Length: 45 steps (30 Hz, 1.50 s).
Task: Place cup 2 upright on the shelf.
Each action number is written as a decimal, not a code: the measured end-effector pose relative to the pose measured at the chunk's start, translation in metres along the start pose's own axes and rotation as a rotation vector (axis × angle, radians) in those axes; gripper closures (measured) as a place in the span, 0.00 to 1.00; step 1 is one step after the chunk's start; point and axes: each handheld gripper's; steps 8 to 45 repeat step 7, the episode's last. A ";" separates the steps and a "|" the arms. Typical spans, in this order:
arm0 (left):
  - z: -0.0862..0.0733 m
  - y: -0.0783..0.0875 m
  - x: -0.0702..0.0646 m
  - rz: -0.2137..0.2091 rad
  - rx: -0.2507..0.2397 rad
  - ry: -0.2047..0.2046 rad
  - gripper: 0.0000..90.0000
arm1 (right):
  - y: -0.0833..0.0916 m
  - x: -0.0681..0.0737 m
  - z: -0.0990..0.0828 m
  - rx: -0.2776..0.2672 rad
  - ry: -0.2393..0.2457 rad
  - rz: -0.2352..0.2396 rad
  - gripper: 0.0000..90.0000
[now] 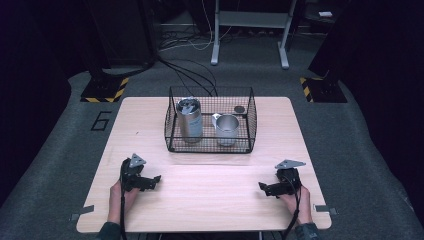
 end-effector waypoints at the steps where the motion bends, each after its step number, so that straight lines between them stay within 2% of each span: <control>1: 0.000 0.000 0.000 0.001 -0.001 0.001 0.00 | 0.001 -0.001 -0.003 -0.014 -0.015 -0.005 0.00; 3: 0.000 0.000 0.000 0.001 0.000 0.001 0.00 | 0.001 -0.005 -0.008 -0.032 -0.003 -0.022 0.00; 7: 0.000 0.000 0.000 0.002 -0.001 0.003 0.00 | -0.001 -0.011 -0.015 -0.001 0.006 -0.074 0.00; 45: 0.000 0.000 0.000 0.002 -0.001 0.003 0.00 | -0.001 -0.011 -0.015 -0.001 0.006 -0.074 0.00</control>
Point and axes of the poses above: each handheld gripper's, and its own axes: y roughly backward along the jaws, z roughly out of its top, x roughly to its left, and after that the axes turned 7 degrees about -x, right-handed
